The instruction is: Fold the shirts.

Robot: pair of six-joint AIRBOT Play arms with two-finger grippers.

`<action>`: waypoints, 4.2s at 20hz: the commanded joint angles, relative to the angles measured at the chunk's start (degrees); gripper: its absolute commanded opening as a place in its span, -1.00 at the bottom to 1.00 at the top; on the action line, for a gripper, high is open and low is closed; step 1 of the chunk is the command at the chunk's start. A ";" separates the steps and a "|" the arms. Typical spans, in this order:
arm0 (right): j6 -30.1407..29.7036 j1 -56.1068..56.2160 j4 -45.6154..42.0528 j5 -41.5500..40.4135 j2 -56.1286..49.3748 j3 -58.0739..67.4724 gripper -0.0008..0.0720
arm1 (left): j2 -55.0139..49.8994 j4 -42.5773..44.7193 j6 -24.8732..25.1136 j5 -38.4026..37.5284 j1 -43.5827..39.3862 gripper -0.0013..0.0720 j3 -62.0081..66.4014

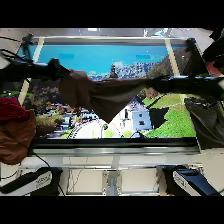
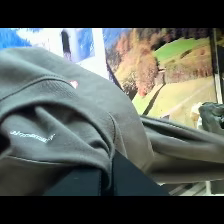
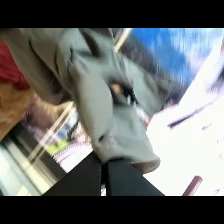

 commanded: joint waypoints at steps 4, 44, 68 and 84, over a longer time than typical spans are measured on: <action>4.98 -0.66 -3.32 2.21 12.66 22.64 -0.94 | 25.29 -0.07 4.90 0.94 3.37 -0.92 0.00; 11.61 -16.41 -31.19 18.27 -19.45 30.23 -0.09 | 22.21 13.25 -3.23 18.93 13.40 0.75 -37.33; 4.42 -19.69 1.36 -7.82 8.79 -19.74 -0.06 | -2.69 -51.56 31.58 28.24 -2.47 0.40 -60.11; 15.69 -7.17 30.58 -17.07 8.33 -63.12 -0.03 | -3.65 -51.54 31.82 25.09 -2.45 -0.91 -59.87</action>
